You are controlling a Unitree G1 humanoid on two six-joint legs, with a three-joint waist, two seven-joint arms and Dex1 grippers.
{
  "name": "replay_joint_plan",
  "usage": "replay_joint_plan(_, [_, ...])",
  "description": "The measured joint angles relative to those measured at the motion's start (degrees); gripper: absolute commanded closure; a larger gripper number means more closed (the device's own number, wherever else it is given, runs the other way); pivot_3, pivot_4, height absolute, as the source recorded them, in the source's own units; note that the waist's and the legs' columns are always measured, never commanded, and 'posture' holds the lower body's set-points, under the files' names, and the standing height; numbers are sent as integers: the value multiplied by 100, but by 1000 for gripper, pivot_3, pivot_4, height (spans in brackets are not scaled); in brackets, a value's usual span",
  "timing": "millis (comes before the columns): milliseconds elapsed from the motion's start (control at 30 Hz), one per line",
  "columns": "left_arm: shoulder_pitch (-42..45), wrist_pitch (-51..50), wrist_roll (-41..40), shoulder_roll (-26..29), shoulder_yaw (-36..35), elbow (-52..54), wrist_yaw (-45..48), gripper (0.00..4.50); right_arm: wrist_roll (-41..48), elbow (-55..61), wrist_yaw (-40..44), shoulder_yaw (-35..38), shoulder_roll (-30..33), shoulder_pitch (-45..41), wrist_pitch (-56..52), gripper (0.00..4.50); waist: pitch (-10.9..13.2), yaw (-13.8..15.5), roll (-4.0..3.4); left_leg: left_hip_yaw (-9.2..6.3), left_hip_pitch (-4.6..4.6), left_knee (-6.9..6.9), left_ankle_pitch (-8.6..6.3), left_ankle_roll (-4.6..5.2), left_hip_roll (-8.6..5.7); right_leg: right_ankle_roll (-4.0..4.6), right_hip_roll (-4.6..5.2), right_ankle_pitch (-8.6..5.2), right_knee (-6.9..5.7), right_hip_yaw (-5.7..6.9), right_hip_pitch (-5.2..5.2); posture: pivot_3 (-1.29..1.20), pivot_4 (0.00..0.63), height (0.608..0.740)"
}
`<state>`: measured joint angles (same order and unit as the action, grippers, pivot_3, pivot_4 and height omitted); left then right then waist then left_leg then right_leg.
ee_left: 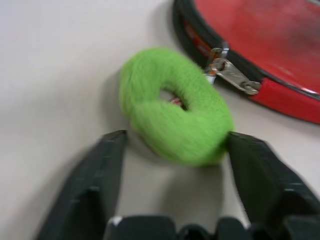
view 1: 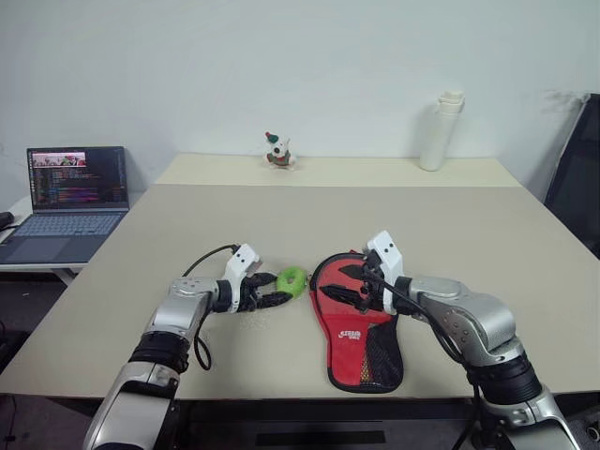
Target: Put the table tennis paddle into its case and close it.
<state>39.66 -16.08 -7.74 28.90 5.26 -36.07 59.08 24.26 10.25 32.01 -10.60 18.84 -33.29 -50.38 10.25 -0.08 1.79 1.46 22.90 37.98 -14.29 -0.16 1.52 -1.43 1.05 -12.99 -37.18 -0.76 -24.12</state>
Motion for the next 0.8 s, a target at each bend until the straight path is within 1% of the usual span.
replay_joint_plan(33, [0, 0, 3, -19, -1, 2, -3, 2699, -94, -91, -34, -49, -35, 0, 72, 721, 0, 1, 0, 1, 1, 0, 0, 0, 0, 0, 0, 0, 1, 1, 0, 0, 150, 740])
replay_joint_plan(167, [-28, -8, 2, -90, -3, 33, -2, 4007, -504, -485, -163, -241, -141, 1, 371, 721, 0, 1, 0, 2, 3, -2, 0, 0, -2, 14, 2, 8, 4, 0, -1, 0, 150, 740])
replay_joint_plan(200, [-41, -13, 1, -109, -2, 50, 15, 4299, -566, -561, -183, -262, -145, 1, 423, 721, 0, 2, 0, 2, 3, -1, 0, 0, -3, 14, 3, 8, 4, 0, 0, 0, 150, 740])
replay_joint_plan(233, [-64, -16, -4, -125, -2, 82, 32, 4418, -666, -665, -212, -281, -154, 2, 503, 721, 0, 2, 0, 2, 2, -1, 0, 0, -3, 12, 3, 8, 3, -1, 0, 0, 150, 740])
replay_joint_plan(467, [3, -80, 11, -166, -55, 73, -60, 4418, -1124, -1057, -237, -513, -196, 181, 804, 721, 0, 3, 0, 1, 2, 1, 0, 0, -3, 10, 2, 7, 0, 0, 0, 0, 150, 740])
replay_joint_plan(533, [169, -89, 50, -239, -51, -64, -169, 4418, -1273, -1060, -234, -601, -191, 193, 901, 721, -1, 2, 1, 2, 2, 4, 0, 0, -3, -4, 2, 3, 0, 0, 1, 0, 150, 740])
replay_joint_plan(733, [936, 39, 194, -380, -57, -764, -497, 4418, -1463, -1070, -226, -644, -271, 266, 1045, 721, -2, -28, 4, 2, 2, 1, 0, 0, 0, -4, -3, 3, 1, 0, 0, 0, 150, 740])
replay_joint_plan(800, [1315, 171, 293, -429, -56, -1226, -661, 4418, -1519, -1108, -230, -643, -333, 289, 1095, 721, -5, -34, 8, 3, 1, 1, 0, 0, -1, -4, -4, 3, 1, 1, 0, 0, 150, 740])
